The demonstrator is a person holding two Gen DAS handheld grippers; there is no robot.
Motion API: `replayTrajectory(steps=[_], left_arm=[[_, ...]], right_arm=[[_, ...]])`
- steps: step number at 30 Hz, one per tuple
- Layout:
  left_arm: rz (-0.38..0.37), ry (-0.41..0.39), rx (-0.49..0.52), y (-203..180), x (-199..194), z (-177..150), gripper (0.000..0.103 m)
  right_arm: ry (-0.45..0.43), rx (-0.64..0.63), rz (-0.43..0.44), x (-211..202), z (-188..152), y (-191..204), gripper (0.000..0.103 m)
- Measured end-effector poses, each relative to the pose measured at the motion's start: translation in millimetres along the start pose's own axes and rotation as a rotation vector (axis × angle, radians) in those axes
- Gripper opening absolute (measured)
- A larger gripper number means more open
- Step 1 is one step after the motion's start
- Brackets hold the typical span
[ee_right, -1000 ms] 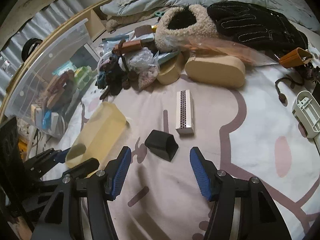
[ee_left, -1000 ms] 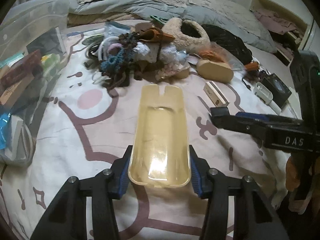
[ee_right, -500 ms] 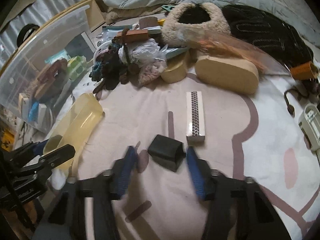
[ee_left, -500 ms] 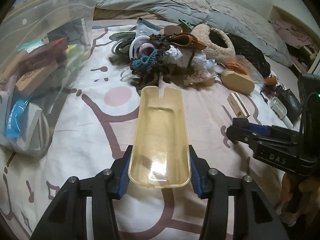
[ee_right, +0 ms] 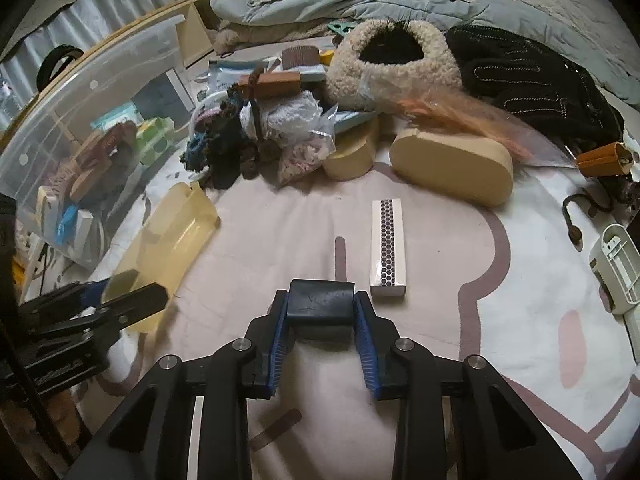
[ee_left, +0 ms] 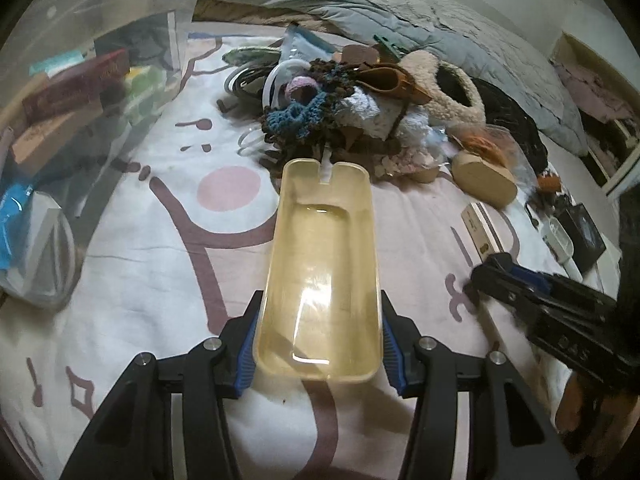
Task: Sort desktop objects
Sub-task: 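Carry the yellow tray over the clear bin with the left gripper while the right carries the black piece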
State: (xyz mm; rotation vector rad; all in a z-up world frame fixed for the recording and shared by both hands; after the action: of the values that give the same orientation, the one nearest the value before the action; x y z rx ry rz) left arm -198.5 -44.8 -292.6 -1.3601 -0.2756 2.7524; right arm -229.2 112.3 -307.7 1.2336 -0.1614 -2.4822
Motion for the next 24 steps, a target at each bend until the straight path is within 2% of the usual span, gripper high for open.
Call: replayTrajectory(steps=[11, 19, 24], left_arm=[[0.004, -0.042, -0.013, -0.3, 6.4, 10.4, 0.049], [-0.006, -0.083, -0.057, 7.1, -9.4, 15.1, 0.049], [-0.037, -0.119, -0.021, -5.0, -26.6, 19.2, 0.049]], right_arm=[[-0.022, 0.025, 0.017, -9.0, 2.1, -3.1, 0.032], [-0.041, 0.034, 0.027, -14.6, 6.1, -2.9, 0.032], [-0.058, 0.047, 0.040, -21.1, 9.3, -2.6, 0.032]])
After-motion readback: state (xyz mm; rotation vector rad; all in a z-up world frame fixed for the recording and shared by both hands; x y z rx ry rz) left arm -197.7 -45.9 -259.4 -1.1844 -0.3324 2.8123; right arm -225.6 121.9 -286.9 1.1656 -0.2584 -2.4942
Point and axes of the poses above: each gripper's, at about its wrist camera, not at the fingertips, and x roughly the way its jaws point, y to its left, z to its top, the point moved 9 cm from there along x, roughly the way its jaws point, and after that the axes turned 7 degrees about -y, right-handed, at the moved point
